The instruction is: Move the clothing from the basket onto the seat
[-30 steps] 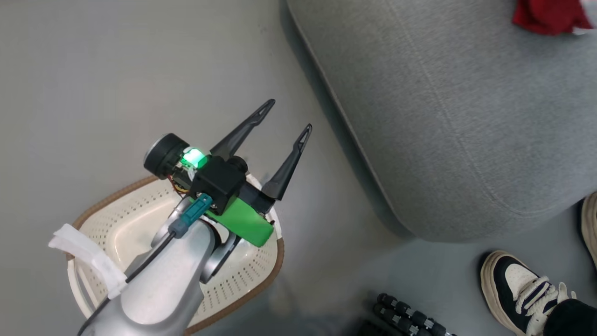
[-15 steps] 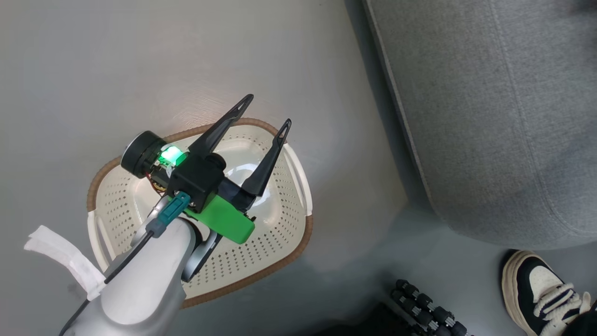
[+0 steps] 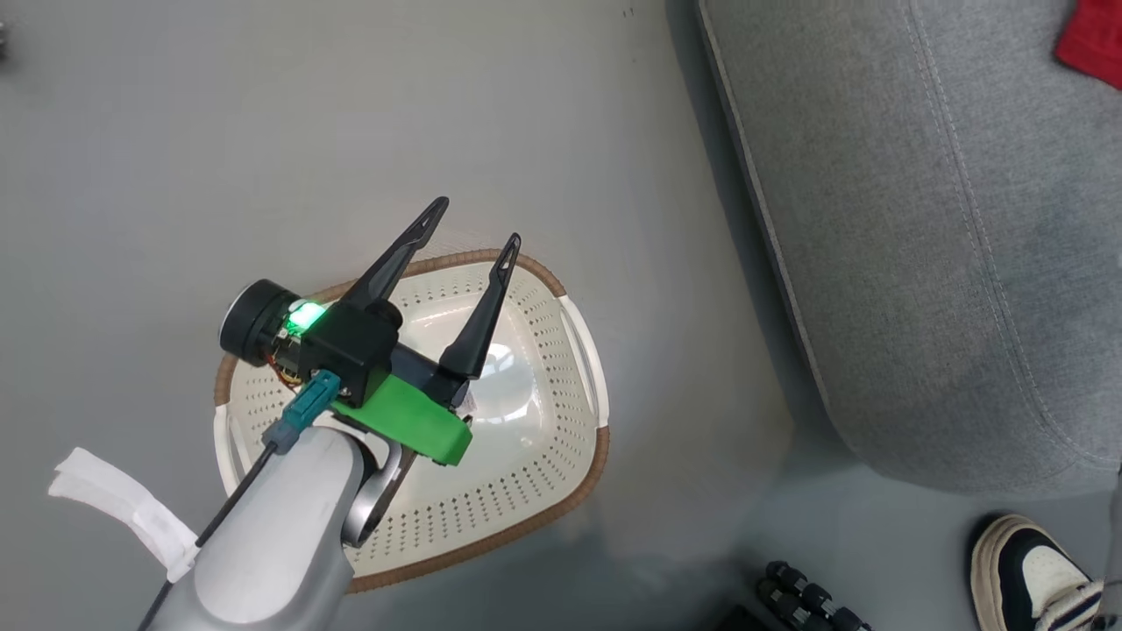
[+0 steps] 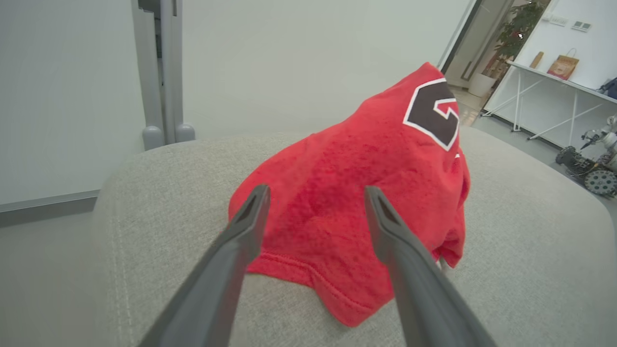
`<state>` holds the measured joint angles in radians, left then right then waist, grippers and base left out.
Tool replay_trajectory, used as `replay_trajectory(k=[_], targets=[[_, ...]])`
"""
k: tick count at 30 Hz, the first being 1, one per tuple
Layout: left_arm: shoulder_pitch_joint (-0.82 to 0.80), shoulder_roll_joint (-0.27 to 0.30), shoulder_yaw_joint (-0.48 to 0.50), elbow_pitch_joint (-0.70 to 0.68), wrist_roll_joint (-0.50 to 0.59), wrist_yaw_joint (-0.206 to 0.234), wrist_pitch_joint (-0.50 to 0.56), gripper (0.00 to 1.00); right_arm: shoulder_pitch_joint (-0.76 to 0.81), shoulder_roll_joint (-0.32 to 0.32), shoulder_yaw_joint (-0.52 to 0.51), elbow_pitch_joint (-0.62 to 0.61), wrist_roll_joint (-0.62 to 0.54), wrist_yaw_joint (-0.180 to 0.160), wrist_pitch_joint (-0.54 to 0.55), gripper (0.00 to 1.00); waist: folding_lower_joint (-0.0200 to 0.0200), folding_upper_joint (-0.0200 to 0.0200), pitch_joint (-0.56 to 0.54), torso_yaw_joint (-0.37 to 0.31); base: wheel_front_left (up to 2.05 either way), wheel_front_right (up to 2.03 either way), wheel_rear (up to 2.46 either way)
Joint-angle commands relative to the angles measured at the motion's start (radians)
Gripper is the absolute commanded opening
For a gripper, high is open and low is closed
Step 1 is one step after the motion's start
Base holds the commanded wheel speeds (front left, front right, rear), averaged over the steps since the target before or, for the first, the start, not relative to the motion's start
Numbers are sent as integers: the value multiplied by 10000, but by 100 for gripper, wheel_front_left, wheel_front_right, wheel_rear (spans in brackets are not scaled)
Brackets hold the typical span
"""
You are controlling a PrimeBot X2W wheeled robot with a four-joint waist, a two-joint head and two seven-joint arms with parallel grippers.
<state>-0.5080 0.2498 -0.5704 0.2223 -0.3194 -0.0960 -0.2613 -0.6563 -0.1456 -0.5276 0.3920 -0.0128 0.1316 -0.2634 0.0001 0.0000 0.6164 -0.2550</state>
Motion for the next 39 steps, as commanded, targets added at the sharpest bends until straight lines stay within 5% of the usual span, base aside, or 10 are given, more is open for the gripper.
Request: replay_trajectory(k=[1, 20, 39], targets=[[243, -55, 124, -19, -46, 38, -49, 100, 400, 62, 212, -178, 154, -18, -19, 100, -1, 0, -491, 309, 0, 0, 0], [1578, -977, 3632, 1017, 668, 321, -45, 100, 1936, 861, 3660, -668, 953, -16, -19, 100, -1, 0, -2739, 2355, 0, 0, 0], [2869, -1806, 6362, 2092, 1765, 409, -46, 100, 3150, 922, 6316, 77, 2593, -16, -19, 100, -1, 0, -4562, 2462, 0, 0, 0]])
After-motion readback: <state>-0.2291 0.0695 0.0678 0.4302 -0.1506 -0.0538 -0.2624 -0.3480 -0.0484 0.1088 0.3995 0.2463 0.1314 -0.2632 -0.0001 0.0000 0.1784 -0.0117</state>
